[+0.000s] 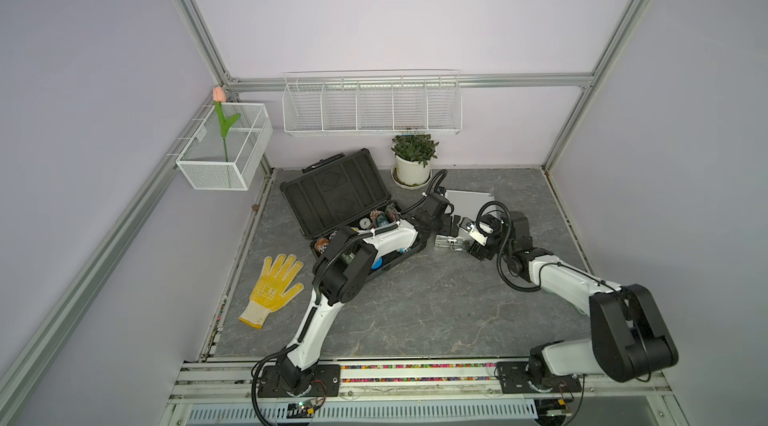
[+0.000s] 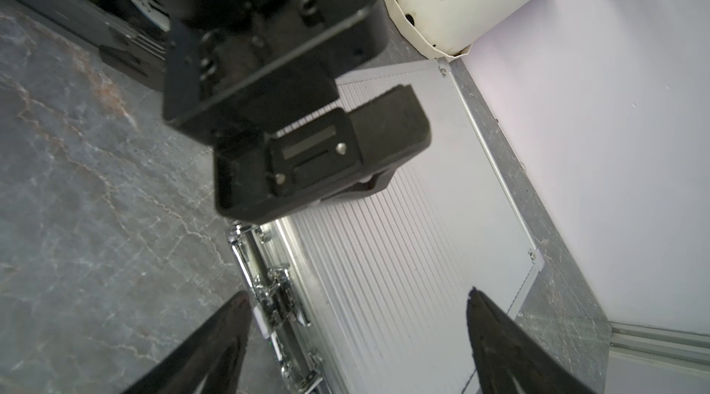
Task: Close the poker set cases
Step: Fasten the fastener on the poker set case.
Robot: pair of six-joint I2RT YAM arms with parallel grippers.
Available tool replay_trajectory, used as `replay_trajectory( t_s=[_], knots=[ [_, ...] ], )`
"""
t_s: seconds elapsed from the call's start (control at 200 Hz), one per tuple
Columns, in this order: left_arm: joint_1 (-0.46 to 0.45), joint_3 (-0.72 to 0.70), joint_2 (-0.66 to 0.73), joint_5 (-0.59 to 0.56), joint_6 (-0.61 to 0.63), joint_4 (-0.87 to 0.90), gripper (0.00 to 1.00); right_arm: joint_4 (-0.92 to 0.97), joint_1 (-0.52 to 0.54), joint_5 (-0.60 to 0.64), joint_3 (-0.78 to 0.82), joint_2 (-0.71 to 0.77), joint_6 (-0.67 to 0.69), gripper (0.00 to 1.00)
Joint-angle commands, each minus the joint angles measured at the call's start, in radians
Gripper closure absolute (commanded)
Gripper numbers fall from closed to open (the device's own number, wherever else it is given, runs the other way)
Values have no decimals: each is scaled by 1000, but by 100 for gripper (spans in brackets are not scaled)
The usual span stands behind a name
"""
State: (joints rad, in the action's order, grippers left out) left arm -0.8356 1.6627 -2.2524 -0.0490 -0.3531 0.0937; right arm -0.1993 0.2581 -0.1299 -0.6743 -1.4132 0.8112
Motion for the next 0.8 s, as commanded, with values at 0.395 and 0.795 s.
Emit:
replay_trajectory(
  t_s=[0.395, 0.795],
  knots=[
    [10, -52, -32, -7, 11, 132, 0, 25, 12, 98, -13, -118, 48, 11],
    [14, -58, -28, -11, 10, 130, 0, 37, 44, 66, 31, 11, 28, 11]
  ],
)
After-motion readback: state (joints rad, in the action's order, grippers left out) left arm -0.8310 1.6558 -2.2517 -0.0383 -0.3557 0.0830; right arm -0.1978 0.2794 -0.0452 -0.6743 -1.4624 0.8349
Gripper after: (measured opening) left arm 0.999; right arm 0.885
